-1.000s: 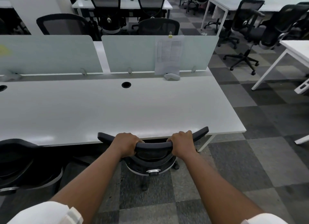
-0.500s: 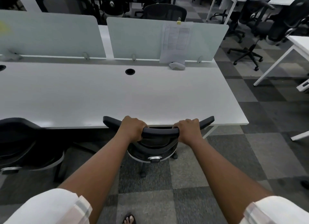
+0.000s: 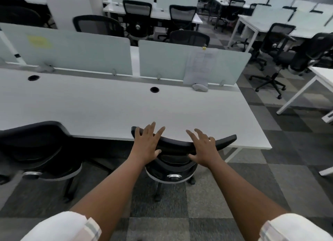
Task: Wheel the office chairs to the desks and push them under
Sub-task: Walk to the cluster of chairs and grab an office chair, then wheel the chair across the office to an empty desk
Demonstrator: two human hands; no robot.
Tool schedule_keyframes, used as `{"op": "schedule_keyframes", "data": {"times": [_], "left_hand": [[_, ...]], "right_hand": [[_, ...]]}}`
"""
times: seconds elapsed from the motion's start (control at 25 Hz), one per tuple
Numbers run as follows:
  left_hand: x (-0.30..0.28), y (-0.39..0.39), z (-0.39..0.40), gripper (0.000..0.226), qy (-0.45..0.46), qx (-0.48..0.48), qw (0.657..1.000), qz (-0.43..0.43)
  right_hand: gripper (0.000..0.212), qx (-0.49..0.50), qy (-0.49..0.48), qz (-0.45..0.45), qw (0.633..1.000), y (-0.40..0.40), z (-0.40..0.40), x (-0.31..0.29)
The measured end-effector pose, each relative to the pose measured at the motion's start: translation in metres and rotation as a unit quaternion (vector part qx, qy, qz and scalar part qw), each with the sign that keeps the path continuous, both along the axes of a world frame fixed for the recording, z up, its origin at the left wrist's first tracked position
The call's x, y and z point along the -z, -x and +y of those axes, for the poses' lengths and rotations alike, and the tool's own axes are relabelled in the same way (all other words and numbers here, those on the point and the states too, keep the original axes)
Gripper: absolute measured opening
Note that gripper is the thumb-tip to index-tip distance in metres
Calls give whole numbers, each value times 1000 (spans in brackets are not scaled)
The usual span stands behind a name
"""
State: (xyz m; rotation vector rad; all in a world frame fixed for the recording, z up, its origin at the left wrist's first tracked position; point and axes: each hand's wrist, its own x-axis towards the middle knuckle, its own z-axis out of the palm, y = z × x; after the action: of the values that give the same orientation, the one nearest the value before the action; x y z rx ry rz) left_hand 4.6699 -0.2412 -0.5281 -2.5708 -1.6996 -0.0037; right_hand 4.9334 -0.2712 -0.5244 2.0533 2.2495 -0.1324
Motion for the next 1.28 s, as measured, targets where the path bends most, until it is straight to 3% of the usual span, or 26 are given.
{"op": "schedule_keyframes", "data": {"times": [0.32, 0.72, 0.96, 1.28], "left_hand": [[-68, 88, -80, 97, -32, -159, 985, 52], [-130, 170, -326, 92, -51, -409, 910, 45], [-170, 264, -520, 94, -100, -586, 801, 73], [-198, 330, -802, 97, -103, -739, 657, 105]], "right_hand": [[99, -157, -94, 8, 983, 78, -16, -50], [95, -359, -92, 17, 929, 226, -138, -107], [96, -514, -105, 72, 848, 368, -268, -152], [97, -672, -131, 136, 716, 544, -524, -190]]}}
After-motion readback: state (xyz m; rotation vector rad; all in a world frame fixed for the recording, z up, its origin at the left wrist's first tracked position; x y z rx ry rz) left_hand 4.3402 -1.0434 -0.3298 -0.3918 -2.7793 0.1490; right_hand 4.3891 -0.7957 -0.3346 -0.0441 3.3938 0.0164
